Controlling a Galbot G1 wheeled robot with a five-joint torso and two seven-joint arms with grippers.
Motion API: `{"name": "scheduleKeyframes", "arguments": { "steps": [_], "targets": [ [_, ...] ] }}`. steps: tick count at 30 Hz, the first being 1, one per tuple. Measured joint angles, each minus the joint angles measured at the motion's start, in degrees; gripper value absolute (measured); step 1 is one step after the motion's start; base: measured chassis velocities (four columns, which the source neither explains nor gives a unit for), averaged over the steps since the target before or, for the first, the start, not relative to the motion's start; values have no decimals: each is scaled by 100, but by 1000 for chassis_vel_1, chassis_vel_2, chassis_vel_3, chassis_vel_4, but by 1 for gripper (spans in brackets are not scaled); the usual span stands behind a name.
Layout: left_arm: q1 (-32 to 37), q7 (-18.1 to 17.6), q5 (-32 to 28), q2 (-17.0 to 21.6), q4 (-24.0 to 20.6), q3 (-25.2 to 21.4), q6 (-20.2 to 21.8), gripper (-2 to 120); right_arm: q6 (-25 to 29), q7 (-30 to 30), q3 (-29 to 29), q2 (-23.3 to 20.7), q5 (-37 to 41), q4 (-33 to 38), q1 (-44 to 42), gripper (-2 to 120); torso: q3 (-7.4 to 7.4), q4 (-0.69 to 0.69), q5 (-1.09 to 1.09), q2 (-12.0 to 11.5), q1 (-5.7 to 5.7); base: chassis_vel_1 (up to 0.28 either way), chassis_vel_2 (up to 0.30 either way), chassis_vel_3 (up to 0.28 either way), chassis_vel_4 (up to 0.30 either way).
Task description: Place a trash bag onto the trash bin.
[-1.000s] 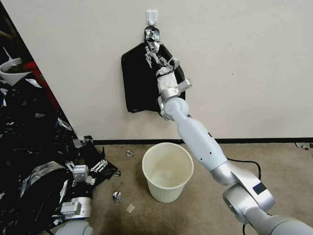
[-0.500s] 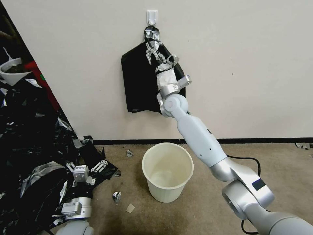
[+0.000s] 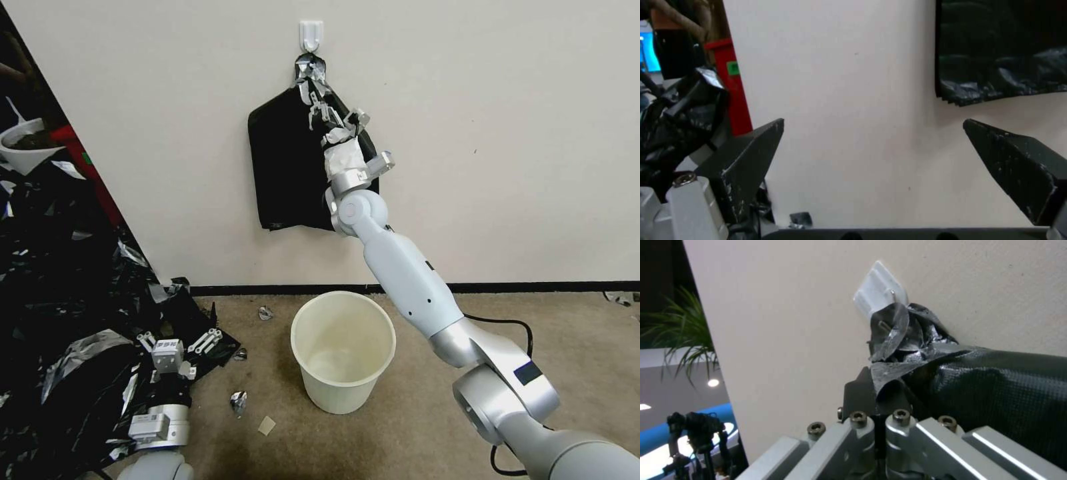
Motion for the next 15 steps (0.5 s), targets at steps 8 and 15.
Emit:
{"name": "scheduleKeyframes", "arguments": {
  "steps": [8,15],
  "targets": [
    [-9,0,20,-1,50,18,-25,100,87,-574,121,-38,43,224,-246,0,0,0,0,0,0,0,0,0,0],
    [-33,0,12,51,113,-10,-49,100,70,-1406,260,-222,229,1268,-1115,0,0,0,0,0,-1,0,0,0,0]
  ]
}}
